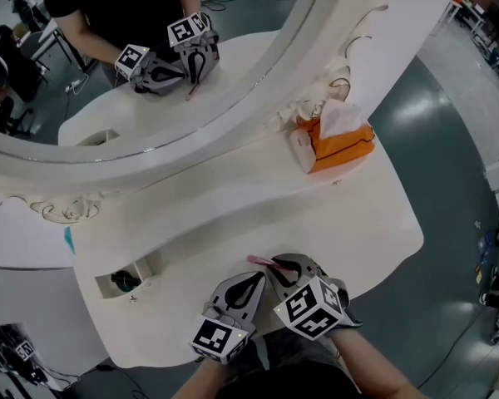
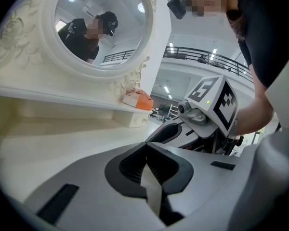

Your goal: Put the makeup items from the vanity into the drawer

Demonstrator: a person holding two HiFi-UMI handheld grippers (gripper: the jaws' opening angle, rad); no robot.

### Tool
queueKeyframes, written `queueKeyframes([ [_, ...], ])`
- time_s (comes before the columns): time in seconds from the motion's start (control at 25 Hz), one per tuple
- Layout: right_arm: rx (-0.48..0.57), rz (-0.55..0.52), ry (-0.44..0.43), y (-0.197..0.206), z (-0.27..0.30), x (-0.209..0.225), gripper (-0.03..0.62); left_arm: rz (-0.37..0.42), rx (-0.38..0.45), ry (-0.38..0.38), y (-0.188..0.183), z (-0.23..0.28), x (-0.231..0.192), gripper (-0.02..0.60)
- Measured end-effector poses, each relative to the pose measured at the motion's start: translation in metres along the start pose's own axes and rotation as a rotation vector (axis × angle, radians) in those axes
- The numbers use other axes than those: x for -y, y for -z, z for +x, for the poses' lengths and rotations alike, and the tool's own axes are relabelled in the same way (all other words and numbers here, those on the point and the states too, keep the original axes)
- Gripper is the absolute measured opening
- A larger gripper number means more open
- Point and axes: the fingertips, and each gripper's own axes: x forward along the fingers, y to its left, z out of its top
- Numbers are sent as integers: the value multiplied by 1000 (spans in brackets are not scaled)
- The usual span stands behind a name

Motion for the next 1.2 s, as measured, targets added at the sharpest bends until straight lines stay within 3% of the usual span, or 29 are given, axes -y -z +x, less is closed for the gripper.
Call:
queueKeyframes([
  [0.12, -30, -15, -23, 6, 2, -2, 81, 1, 0, -2, 0, 1, -1, 15],
  [0.52, -92, -3, 0, 22, 6, 2, 83, -11, 2, -1, -2, 1, -1, 15],
  [0.88, -102, -20, -16, 22, 7, 0, 54, -13, 4, -12, -2, -4, -4, 15],
  [1.2, -44, -17, -35, -3, 4, -11, 54, -31, 18, -47, -4, -17, -15, 15],
])
